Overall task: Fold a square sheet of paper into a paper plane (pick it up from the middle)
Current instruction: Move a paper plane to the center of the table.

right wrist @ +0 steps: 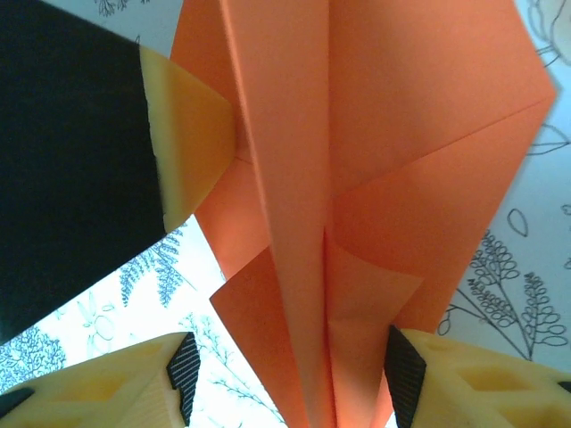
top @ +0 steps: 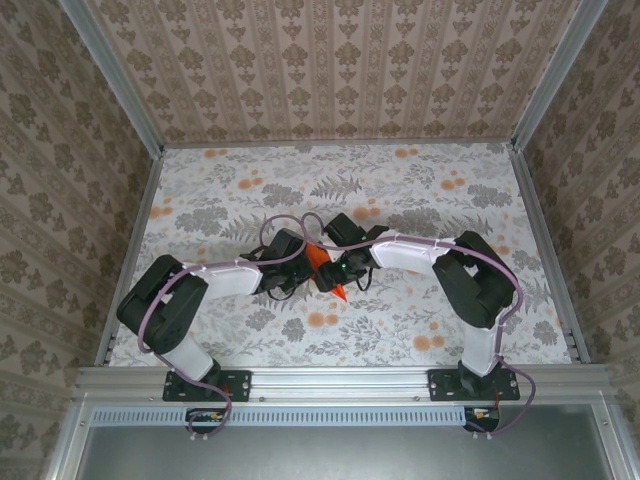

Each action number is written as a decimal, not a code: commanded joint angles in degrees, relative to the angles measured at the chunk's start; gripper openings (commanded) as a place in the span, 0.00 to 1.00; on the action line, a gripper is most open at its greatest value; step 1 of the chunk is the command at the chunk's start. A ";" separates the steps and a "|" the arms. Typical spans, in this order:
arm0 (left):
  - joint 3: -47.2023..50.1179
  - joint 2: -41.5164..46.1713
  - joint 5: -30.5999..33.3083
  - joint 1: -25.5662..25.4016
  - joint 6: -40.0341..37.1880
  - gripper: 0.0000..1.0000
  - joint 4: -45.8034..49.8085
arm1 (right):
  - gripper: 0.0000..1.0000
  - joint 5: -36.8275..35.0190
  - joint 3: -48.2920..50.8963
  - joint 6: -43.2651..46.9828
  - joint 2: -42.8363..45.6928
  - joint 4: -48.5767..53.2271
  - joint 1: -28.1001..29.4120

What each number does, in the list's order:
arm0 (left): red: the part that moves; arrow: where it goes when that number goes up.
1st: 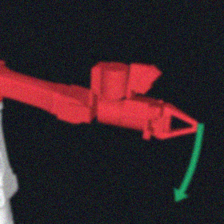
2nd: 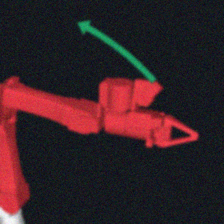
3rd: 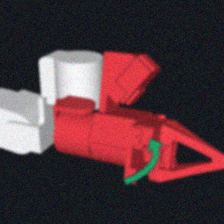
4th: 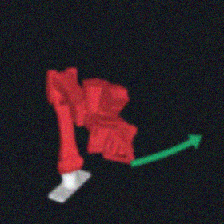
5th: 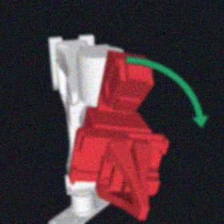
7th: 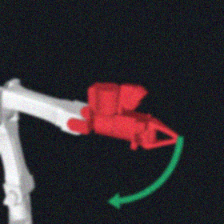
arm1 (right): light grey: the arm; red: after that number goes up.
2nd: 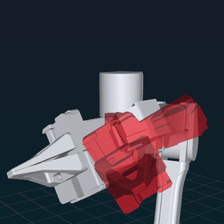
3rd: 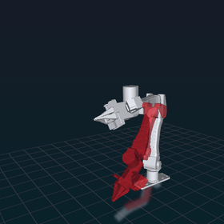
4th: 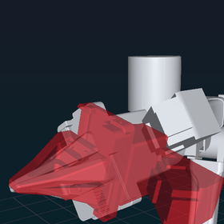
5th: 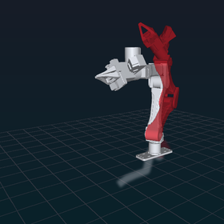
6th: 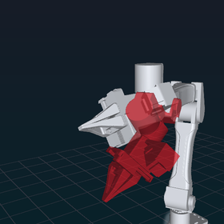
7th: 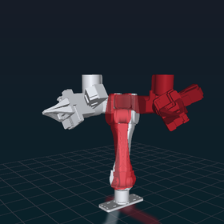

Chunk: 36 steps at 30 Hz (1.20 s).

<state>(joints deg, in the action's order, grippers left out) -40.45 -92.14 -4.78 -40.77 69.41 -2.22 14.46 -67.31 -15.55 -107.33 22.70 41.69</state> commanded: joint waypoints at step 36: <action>0.44 0.00 -1.68 0.61 -0.41 0.02 -0.44 | 0.43 -5.34 1.34 -0.86 1.48 -2.19 0.00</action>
<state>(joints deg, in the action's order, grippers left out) -40.45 -92.14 -5.87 -40.71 69.41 -2.24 11.62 -63.94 -16.93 -104.44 18.46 41.50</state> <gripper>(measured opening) 0.048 0.443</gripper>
